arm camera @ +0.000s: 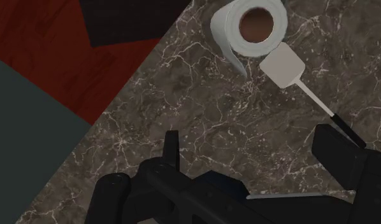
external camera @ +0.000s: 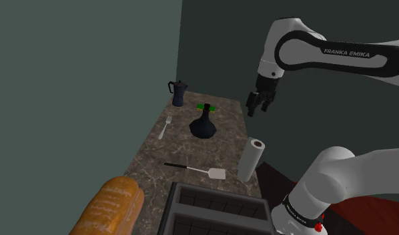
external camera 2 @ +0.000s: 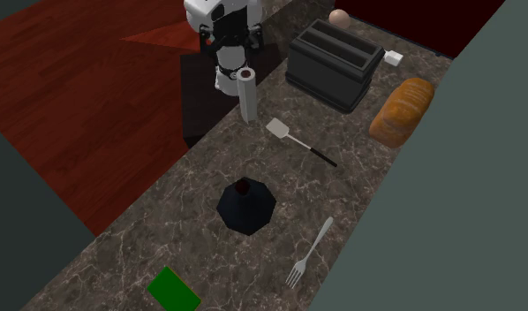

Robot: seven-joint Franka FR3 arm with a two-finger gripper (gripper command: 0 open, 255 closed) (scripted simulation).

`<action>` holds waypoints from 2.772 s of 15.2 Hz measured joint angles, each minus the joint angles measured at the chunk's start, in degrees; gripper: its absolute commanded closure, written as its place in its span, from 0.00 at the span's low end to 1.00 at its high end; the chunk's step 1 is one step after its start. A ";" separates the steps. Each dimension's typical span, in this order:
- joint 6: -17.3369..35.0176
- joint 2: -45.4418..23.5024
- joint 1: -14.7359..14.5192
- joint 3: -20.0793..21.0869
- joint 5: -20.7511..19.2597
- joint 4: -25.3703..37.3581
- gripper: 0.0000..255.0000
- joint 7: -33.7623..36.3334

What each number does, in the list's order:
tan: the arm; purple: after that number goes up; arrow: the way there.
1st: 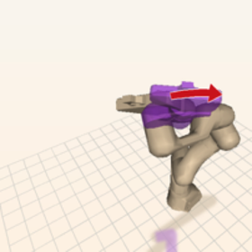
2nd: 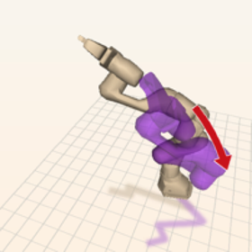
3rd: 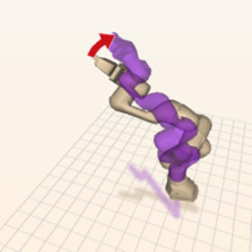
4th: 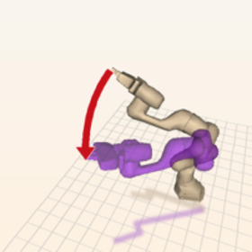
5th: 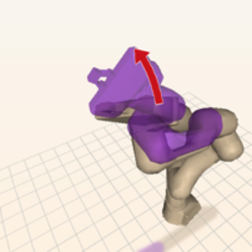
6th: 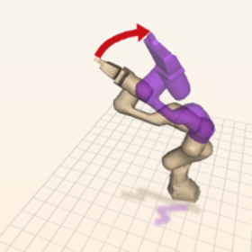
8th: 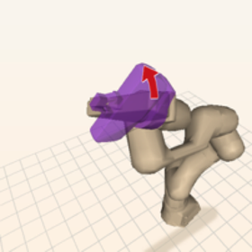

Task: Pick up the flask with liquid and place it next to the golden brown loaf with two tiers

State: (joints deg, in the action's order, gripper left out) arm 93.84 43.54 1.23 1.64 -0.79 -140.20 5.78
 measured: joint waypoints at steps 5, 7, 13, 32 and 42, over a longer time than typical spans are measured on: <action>4.89 -6.72 0.31 -0.48 -0.48 2.07 0.00 -0.67; 7.61 -11.04 0.34 -0.51 -0.56 3.88 0.00 -0.77; 14.35 -24.64 0.63 -0.94 -1.00 11.33 0.00 -1.58; 23.24 -55.99 1.28 -1.66 -1.30 35.18 0.00 -3.79; 25.10 -56.81 1.24 -1.64 -1.34 34.16 1.00 -3.65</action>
State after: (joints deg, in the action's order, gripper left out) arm 118.94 -13.26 2.47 0.00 -2.13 -106.04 2.14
